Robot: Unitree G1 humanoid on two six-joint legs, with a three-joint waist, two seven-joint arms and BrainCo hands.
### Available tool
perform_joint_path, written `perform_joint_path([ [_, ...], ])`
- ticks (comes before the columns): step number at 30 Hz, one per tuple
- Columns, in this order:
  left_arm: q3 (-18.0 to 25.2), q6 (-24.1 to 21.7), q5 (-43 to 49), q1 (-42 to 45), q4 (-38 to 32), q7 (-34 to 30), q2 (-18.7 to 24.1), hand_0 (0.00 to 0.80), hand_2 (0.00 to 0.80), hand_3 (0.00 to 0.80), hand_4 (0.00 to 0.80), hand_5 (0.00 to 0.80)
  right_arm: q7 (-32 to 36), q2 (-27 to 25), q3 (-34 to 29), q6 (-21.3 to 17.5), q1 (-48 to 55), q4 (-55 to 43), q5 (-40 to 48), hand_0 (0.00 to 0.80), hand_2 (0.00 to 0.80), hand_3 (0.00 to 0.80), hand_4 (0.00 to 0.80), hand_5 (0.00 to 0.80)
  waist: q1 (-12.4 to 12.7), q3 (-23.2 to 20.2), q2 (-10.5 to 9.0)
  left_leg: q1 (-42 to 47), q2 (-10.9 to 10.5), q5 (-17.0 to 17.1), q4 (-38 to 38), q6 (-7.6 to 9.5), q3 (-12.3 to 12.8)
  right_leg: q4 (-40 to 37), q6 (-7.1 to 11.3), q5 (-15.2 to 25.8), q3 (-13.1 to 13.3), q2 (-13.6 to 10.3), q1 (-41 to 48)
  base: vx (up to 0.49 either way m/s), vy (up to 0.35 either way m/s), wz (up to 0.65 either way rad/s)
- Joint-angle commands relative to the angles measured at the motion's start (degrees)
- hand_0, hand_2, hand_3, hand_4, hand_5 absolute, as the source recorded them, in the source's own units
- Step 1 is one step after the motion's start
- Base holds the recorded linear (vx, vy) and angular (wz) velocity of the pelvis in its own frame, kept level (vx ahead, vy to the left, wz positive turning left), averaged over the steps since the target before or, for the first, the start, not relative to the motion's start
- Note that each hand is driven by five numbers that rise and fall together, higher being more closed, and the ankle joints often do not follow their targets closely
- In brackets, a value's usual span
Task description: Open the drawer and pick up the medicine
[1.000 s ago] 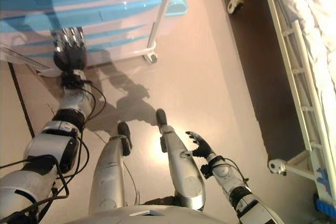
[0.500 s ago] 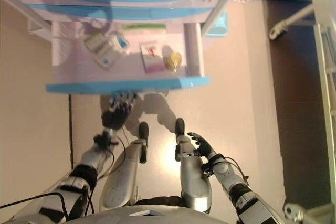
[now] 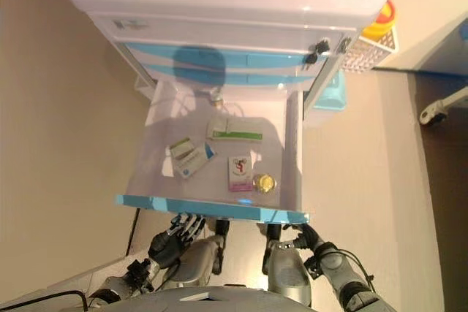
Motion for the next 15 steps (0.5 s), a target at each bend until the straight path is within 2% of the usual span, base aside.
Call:
perform_joint_path([
  [1, -4.2, 3.2, 4.0, 9.4, -4.9, -12.7, -1.7, 0.800, 0.800, 0.800, 0.800, 0.800, -0.2, -1.2, -2.0, -3.4, -0.8, -1.4, -1.5, 0.000, 0.000, 0.000, 0.000, 0.000, 1.7, -3.8, -0.27, -1.2, -1.8, -4.4, 4.0, -0.19, 2.1, 5.1, -1.11, -2.9, -0.9, -0.1, 0.4, 0.081, 0.025, 0.00],
  [3, -4.4, -0.5, 3.4, 9.2, -4.5, -10.3, -1.7, 0.800, 0.800, 0.800, 0.800, 0.800, -0.3, -1.0, -2.2, -2.0, -0.4, -0.7, -3.3, 0.000, 0.000, 0.000, 0.000, 0.000, 1.4, -4.4, -0.28, -0.3, -1.8, -4.4, 3.3, -0.03, 2.2, 4.9, -1.03, -2.9, -0.7, 0.1, 0.8, 0.073, 0.016, 0.03],
  [4, -4.3, -2.6, 3.1, 8.9, -4.2, -8.5, -1.6, 0.282, 0.282, 0.282, 0.282, 0.282, -0.5, -0.9, -2.2, -0.8, -0.1, -0.2, -4.8, 0.000, 0.000, 0.000, 0.000, 0.000, 1.2, -4.7, -0.34, 0.2, -1.8, -4.5, 2.9, 0.06, 2.3, 4.8, -0.97, -2.9, -0.7, 0.2, 1.0, 0.073, 0.007, 0.01],
  [5, -4.3, -5.1, 3.3, 8.5, -4.0, -6.4, -1.6, 0.000, 0.000, 0.000, 0.000, 0.000, -0.7, -0.7, -2.1, 1.6, 0.2, 0.6, -7.1, 0.000, 0.000, 0.000, 0.000, 0.000, 1.0, -5.2, -0.47, 0.6, -1.8, -4.5, 2.5, 0.18, 2.3, 4.7, -0.93, -2.9, -0.5, 0.3, 1.2, 0.071, 0.001, -0.01],
  [9, -4.8, -11.9, 4.9, 6.5, -3.1, 1.0, -1.1, 0.000, 0.000, 0.000, 0.000, 0.000, 0.3, -0.8, -1.7, 8.9, 1.2, 3.8, -11.6, 0.000, 0.000, 0.000, 0.000, 0.000, 0.6, -6.1, -0.99, 1.7, -1.8, -4.7, 1.8, 0.49, 2.4, 3.9, -0.83, -2.6, 0.1, 0.6, 2.1, 0.048, -0.008, -0.02],
  [13, -6.6, -24.6, 6.9, 4.3, -1.5, 15.4, -0.2, 0.000, 0.000, 0.000, 0.000, 0.000, -0.7, -0.6, -3.3, 17.5, 1.5, 7.6, -10.0, 0.000, 0.000, 0.000, 0.000, 0.000, 0.4, -7.4, -1.37, 3.2, -2.0, -4.4, 0.5, 0.78, 2.1, 3.1, -0.53, -2.1, 0.5, 0.9, 3.1, 0.045, -0.018, -0.03],
  [14, -6.6, -26.0, 7.5, 3.7, -1.1, 19.3, -0.1, 0.000, 0.000, 0.000, 0.000, 0.000, -2.0, -0.5, -4.5, 18.9, 1.8, 8.5, -8.0, 0.000, 0.000, 0.000, 0.000, 0.000, 0.4, -7.7, -1.51, 3.6, -2.0, -4.3, 0.2, 0.87, 1.9, 2.9, -0.43, -2.0, 0.6, 0.9, 3.3, 0.032, -0.015, -0.05],
  [15, -6.4, -26.4, 7.9, 3.6, -0.8, 20.2, -0.1, 0.000, 0.000, 0.000, 0.000, 0.000, -2.5, -0.5, -5.0, 19.2, 1.9, 8.8, -7.5, 0.000, 0.000, 0.000, 0.000, 0.000, 0.3, -7.8, -1.55, 3.7, -2.0, -4.3, 0.0, 0.88, 1.9, 2.8, -0.39, -1.9, 0.7, 1.0, 3.4, 0.036, -0.020, -0.07],
])
